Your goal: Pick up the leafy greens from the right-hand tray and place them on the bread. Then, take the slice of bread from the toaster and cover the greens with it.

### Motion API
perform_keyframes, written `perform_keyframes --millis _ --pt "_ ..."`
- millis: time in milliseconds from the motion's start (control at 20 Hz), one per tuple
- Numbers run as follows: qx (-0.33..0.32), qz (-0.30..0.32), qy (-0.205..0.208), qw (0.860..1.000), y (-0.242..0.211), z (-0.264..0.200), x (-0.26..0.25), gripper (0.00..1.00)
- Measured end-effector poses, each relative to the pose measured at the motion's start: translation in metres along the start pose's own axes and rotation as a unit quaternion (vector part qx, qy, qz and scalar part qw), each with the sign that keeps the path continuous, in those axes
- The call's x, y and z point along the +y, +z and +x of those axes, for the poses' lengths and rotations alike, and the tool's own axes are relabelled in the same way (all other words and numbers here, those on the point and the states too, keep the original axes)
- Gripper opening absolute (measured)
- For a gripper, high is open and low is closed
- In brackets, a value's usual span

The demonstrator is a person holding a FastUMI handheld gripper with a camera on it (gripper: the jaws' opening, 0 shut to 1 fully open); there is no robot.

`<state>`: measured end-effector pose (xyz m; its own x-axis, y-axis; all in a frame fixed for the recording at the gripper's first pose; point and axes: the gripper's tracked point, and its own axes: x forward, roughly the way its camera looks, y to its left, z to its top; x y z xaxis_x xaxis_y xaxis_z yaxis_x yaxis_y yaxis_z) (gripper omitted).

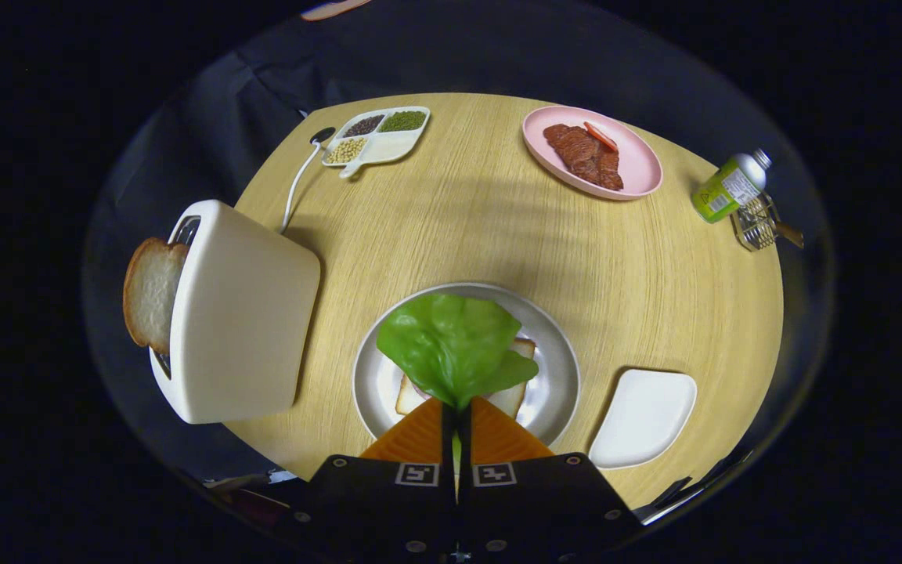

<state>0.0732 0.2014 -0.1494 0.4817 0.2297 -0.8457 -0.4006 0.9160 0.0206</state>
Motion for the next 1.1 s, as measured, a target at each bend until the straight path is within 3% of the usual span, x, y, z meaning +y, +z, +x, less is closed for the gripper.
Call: perform_keyframes --millis 600,700,800,1000,1050,1100 --pt "0.028 0.003 -0.009 1.0 0.0 0.03 -0.005 0.06" --pt "0.028 0.001 -0.014 1.0 0.0 0.03 -0.01 0.12" --pt "0.028 -0.002 -0.024 0.999 -0.001 0.032 -0.015 0.26" --pt "0.029 0.002 -0.027 0.999 -0.004 0.034 -0.016 0.4" --pt "0.028 0.001 -0.031 0.999 -0.003 0.034 -0.018 0.49" --pt "0.025 0.0 -0.034 0.999 -0.003 0.033 -0.019 0.52"
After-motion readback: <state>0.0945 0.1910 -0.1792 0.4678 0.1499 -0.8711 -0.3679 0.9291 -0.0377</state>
